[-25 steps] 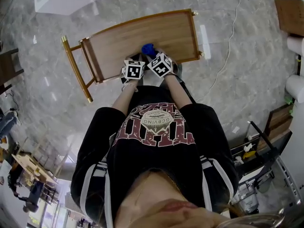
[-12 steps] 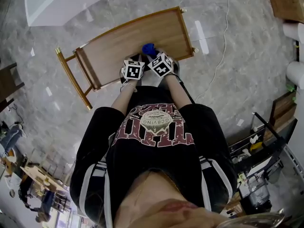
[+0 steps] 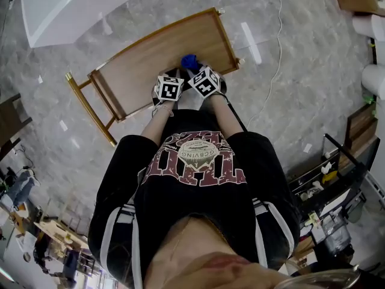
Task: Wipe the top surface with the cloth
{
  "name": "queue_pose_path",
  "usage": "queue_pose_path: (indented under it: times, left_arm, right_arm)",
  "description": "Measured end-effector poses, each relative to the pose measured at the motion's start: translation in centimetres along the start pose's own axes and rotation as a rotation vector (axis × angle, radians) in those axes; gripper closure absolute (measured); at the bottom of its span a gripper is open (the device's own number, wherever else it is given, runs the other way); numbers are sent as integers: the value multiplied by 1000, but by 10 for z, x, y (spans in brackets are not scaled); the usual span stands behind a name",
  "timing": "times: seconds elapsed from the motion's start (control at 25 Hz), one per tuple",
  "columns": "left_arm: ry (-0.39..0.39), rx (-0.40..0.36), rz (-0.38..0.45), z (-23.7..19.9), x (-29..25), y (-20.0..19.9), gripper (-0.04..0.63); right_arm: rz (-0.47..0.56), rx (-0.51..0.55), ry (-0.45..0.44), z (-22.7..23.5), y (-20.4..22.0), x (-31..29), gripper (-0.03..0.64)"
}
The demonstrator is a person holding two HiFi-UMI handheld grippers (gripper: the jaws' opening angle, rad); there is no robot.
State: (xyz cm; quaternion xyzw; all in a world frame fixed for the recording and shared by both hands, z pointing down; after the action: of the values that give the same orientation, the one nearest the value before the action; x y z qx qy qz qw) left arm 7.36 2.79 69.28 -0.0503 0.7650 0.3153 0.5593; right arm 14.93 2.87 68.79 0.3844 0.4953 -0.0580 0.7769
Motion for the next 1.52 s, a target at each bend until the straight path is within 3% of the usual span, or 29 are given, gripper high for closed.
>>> queue_pose_path:
  times: [0.32,0.76,1.52]
  left_arm:
    - [22,-39,-15,13,-4,-6,549]
    - [-6,-56,-1,15,-6,-6,549]
    - [-2,-52,9,19,-6,-5,549]
  right_arm:
    - [-1,-34,34,15,7,12,561]
    - [10,-126,98,45,25,28,561]
    - [-47,-137,253,85,45,59,561]
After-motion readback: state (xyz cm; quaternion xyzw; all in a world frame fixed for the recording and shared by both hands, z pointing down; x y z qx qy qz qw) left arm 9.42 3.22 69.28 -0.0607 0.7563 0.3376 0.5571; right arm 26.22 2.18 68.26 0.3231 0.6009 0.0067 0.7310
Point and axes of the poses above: the fingertips, and each gripper's own axes: x backward along the fingers, z to its right, y out of its underside, the point moved 4 cm from there along x, backward along the fingers, and after that the axes turned 3 degrees about -y, right-handed, at the moved point
